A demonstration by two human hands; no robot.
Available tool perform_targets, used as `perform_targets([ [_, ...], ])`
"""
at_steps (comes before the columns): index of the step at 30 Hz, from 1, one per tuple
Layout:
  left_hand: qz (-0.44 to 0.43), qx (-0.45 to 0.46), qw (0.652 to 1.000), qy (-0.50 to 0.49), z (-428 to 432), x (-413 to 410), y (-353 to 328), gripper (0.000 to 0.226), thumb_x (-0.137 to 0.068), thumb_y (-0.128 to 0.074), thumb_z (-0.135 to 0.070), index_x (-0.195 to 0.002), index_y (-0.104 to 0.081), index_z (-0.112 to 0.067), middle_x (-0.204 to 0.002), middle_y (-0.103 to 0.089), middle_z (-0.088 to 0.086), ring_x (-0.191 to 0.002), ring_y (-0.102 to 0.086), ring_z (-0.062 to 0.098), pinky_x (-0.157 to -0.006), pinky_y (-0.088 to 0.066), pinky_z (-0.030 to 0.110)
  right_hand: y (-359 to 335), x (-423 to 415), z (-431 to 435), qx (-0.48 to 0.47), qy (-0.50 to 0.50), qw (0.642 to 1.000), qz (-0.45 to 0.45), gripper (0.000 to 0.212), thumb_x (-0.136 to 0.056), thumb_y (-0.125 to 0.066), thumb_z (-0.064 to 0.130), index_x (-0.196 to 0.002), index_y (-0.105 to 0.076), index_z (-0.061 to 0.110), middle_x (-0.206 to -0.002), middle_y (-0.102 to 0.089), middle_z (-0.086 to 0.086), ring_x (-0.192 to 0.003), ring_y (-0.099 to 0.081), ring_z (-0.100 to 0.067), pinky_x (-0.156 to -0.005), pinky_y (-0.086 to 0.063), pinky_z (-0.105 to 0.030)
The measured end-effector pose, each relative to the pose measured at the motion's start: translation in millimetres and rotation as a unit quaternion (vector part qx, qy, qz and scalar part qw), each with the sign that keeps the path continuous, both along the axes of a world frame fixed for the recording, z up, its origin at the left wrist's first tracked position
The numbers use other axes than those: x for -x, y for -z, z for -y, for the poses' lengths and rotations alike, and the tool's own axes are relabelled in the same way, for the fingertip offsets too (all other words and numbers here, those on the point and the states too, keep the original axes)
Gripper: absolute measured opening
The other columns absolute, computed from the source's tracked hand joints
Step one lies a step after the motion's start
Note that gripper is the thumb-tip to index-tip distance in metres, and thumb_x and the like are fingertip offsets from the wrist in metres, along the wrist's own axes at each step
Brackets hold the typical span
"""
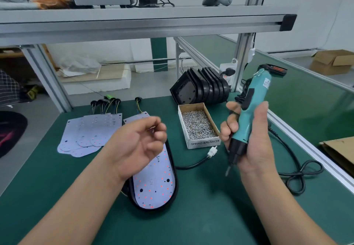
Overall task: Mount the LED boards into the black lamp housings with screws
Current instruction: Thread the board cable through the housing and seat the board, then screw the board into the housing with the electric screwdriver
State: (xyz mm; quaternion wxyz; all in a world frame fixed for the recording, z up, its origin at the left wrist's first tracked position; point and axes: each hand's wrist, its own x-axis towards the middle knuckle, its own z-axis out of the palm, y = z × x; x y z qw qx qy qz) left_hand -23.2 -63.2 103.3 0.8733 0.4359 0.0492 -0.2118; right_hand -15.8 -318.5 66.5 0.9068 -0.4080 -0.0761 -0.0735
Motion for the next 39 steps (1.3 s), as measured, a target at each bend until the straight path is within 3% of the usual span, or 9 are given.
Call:
perform_targets([
  [4,-0.027,0.004,0.999,-0.028,-28,26,20,0.009,-0.085,-0.066,-0.006,-0.093,-0.062,-0.006,-0.093,-0.066,0.012,-0.063,-0.046,0.010,-0.040,-0.034,0.015,-19,6,-39,-0.068,-0.013,0.997,0.029,0.040,-0.098,-0.067,0.043,-0.117,-0.070,0.009,-0.088,-0.065,-0.003,-0.083,-0.068,-0.019,-0.075,-0.060,-0.031],
  [7,-0.004,-0.010,0.999,-0.037,-38,30,26,0.005,-0.084,-0.068,-0.005,-0.088,-0.069,-0.007,-0.092,-0.067,0.011,-0.059,-0.044,0.007,-0.038,-0.033,0.013,-35,1,-65,-0.107,-0.034,0.993,0.026,0.013,-0.101,-0.065,0.021,-0.108,-0.067,0.012,-0.084,-0.062,-0.002,-0.071,-0.061,-0.014,-0.066,-0.054,-0.027],
  [10,0.034,-0.053,0.997,-0.033,-43,30,30,0.009,-0.082,-0.075,-0.002,-0.081,-0.073,-0.011,-0.090,-0.069,0.009,-0.056,-0.042,0.006,-0.038,-0.032,0.013,-42,-10,-88,-0.132,-0.043,0.990,0.013,0.003,-0.101,-0.062,0.016,-0.101,-0.062,0.012,-0.076,-0.056,0.001,-0.061,-0.052,-0.011,-0.060,-0.047,-0.024],
  [16,0.114,-0.146,0.983,-0.004,-44,34,41,0.009,-0.092,-0.073,-0.019,-0.089,-0.074,-0.010,-0.093,-0.068,0.013,-0.056,-0.038,0.008,-0.042,-0.032,0.015,-21,-15,-98,-0.164,-0.049,0.985,-0.007,0.010,-0.100,-0.059,0.016,-0.092,-0.064,0.012,-0.071,-0.051,0.003,-0.058,-0.048,-0.010,-0.056,-0.044,-0.023],
  [19,0.122,-0.196,0.973,0.001,-41,36,46,0.008,-0.097,-0.070,-0.013,-0.096,-0.078,-0.009,-0.096,-0.074,0.012,-0.056,-0.037,0.009,-0.044,-0.032,0.015,-15,-13,-91,-0.151,-0.036,0.988,-0.008,0.012,-0.101,-0.058,0.016,-0.091,-0.064,0.012,-0.072,-0.051,0.002,-0.058,-0.047,-0.010,-0.056,-0.044,-0.023],
  [30,0.136,-0.238,0.962,0.016,-35,39,56,0.024,-0.101,-0.066,-0.004,-0.109,-0.083,-0.019,-0.095,-0.077,0.005,-0.056,-0.035,0.011,-0.048,-0.030,0.018,-18,-8,-89,-0.156,-0.028,0.987,0.019,0.013,-0.101,-0.061,0.025,-0.096,-0.064,0.014,-0.073,-0.050,0.003,-0.060,-0.048,-0.010,-0.059,-0.044,-0.024],
  [39,0.130,-0.235,0.963,0.022,-33,40,59,0.024,-0.100,-0.068,-0.003,-0.107,-0.083,-0.019,-0.095,-0.077,0.006,-0.055,-0.034,0.011,-0.047,-0.033,0.017,-15,-6,-96,-0.131,-0.037,0.990,0.024,0.016,-0.103,-0.058,0.021,-0.090,-0.065,0.016,-0.073,-0.049,0.004,-0.059,-0.047,-0.010,-0.058,-0.043,-0.024],
])
